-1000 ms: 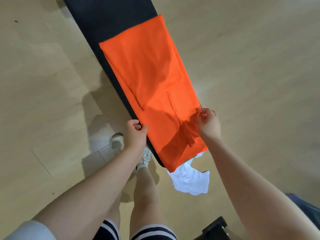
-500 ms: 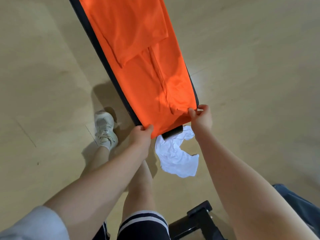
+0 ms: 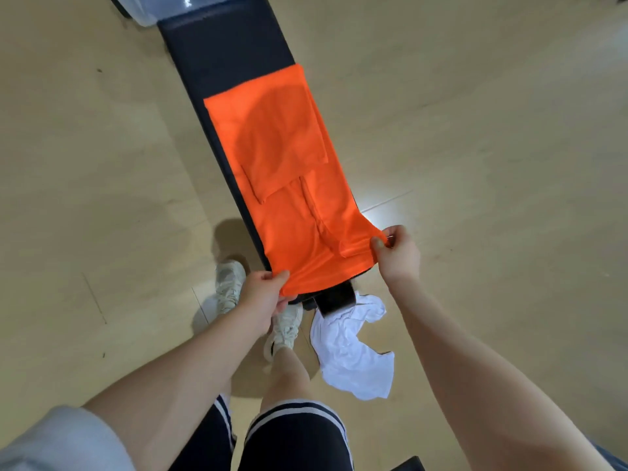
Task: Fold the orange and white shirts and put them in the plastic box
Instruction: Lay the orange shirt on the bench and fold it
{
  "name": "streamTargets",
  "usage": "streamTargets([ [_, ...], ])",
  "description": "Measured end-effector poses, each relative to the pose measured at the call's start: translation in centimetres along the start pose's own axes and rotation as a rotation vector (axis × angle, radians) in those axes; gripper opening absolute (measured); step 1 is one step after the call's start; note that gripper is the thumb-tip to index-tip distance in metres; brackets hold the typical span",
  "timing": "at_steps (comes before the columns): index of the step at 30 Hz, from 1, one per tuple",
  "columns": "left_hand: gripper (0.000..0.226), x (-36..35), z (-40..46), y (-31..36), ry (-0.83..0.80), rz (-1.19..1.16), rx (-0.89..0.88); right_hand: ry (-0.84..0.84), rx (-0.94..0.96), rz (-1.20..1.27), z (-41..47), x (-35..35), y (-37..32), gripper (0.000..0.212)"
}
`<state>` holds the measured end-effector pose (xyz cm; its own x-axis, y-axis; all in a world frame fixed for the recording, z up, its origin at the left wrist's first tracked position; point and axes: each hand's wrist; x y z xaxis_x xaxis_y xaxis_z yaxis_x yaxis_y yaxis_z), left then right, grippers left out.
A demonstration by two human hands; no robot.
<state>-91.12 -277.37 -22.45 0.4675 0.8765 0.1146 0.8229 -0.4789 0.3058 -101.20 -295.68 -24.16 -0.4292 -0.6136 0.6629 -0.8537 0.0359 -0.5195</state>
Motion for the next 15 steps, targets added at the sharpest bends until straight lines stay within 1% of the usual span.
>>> streamTargets([
  [1,0.016,0.3,0.1,1.3,0.012,0.007,-0.017,-0.007,0.021,0.011,0.4,0.1,-1.5,0.009],
  [3,0.014,1.0,0.7,4.2,0.018,0.04,-0.062,-0.044,0.063,0.008,1.6,0.0,-4.3,0.014],
  [7,0.004,2.7,3.2,10.6,-0.107,0.093,-0.079,-0.164,0.157,-0.07,5.1,-1.3,-10.0,0.011],
  [10,0.026,4.5,5.8,15.6,-0.136,0.112,-0.099,-0.166,0.151,-0.052,8.4,-2.9,-13.8,0.012],
  [11,0.025,5.0,6.5,17.2,-0.147,0.131,-0.117,-0.17,0.138,-0.032,9.4,-3.5,-15.0,0.012],
  [14,0.005,6.3,8.8,22.3,-0.216,0.232,-0.175,-0.153,0.102,0.001,12.9,-5.5,-18.3,0.014],
  [15,0.005,6.6,9.7,23.9,-0.24,0.271,-0.197,-0.144,0.091,0.017,13.9,-6.2,-19.5,0.013],
])
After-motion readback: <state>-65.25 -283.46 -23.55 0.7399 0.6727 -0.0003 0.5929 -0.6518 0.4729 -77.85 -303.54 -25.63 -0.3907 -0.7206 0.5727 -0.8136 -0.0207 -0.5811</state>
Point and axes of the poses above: each hand's wrist, its own z-axis towards the middle knuckle, its own x-axis out of the back of the hand, y = z × x, and after that the axes turned 2 degrees about -z, right-handed
